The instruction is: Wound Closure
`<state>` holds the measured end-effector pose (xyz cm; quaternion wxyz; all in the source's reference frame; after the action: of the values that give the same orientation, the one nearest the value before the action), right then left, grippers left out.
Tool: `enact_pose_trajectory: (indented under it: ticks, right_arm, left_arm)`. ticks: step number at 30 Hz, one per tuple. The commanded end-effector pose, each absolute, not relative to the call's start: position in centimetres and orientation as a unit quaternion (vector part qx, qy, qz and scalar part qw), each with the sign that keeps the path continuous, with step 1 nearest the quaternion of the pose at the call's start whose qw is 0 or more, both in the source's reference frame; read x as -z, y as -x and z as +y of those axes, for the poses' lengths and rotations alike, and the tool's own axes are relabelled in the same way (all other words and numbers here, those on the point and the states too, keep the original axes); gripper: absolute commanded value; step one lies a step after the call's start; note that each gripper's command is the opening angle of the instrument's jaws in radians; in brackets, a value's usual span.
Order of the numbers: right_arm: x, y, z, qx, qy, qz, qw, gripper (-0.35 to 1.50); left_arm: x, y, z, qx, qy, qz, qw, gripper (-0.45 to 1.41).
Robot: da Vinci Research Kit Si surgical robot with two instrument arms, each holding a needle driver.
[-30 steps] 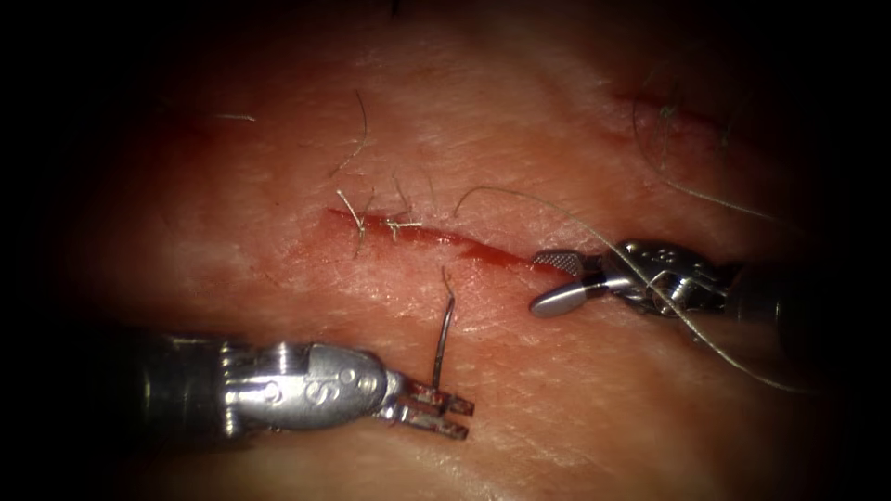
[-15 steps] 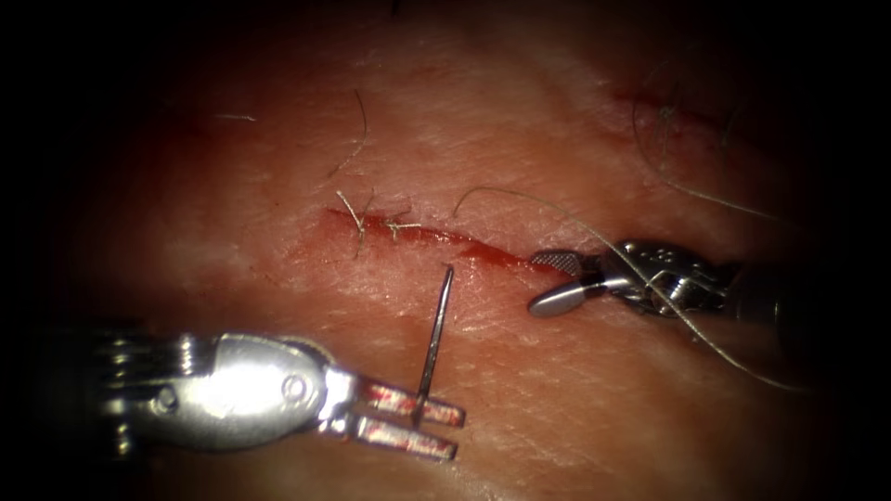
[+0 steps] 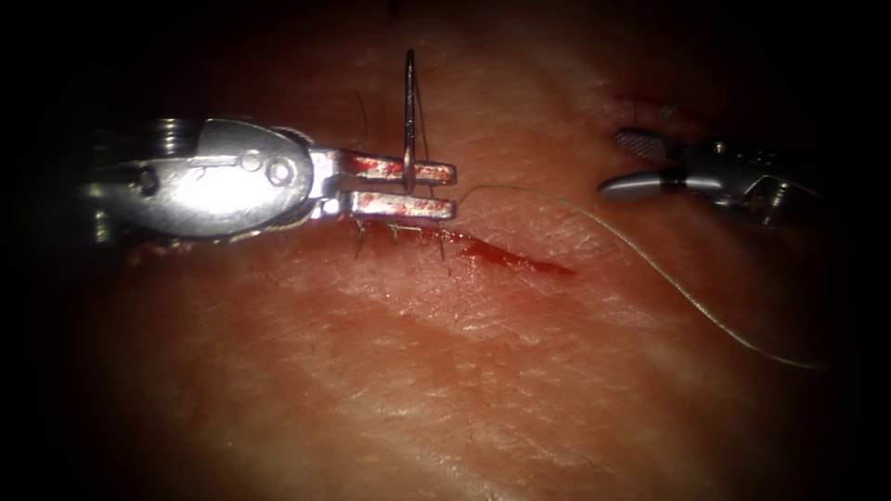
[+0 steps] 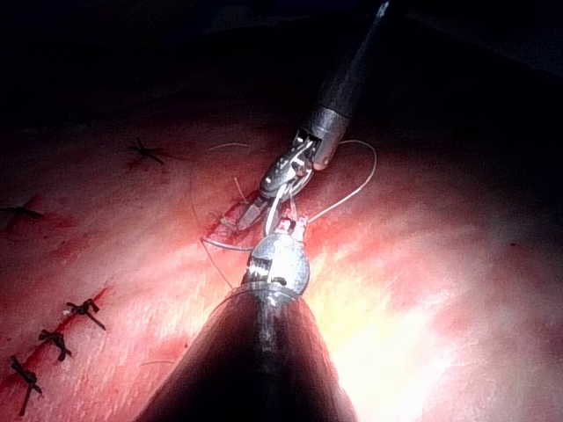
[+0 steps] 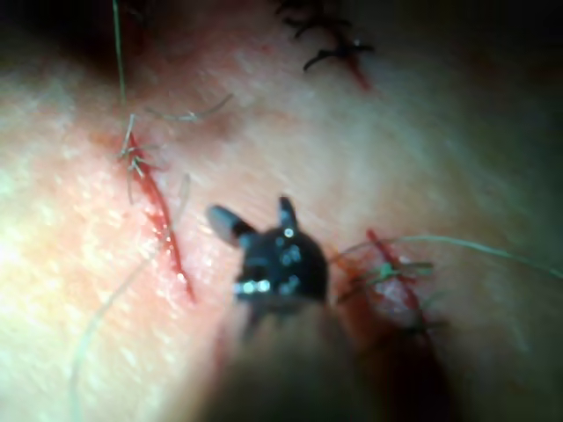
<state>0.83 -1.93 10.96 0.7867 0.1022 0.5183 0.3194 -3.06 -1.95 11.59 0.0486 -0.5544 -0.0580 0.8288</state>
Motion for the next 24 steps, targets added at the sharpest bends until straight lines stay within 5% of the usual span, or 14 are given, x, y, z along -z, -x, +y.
enact_pose_trajectory:
  ticks: [1,9,24]
  right_arm:
    - [-10.9,-0.84,-1.8,-0.323,-0.093,0.528,0.780,1.31]
    - [-10.3,-0.79,-2.0,-0.325,-0.096,0.561,0.755,1.33]
    - [-9.6,-1.43,-3.0,-0.281,-0.125,0.592,0.745,1.26]
  left_arm:
    - [-11.6,3.09,-1.9,-0.826,0.559,-0.052,0.049,-0.45]
    - [-11.4,2.94,-1.4,-0.815,0.577,-0.014,0.054,-0.45]
    - [-11.4,2.77,-1.0,-0.812,0.580,0.030,0.057,-0.45]
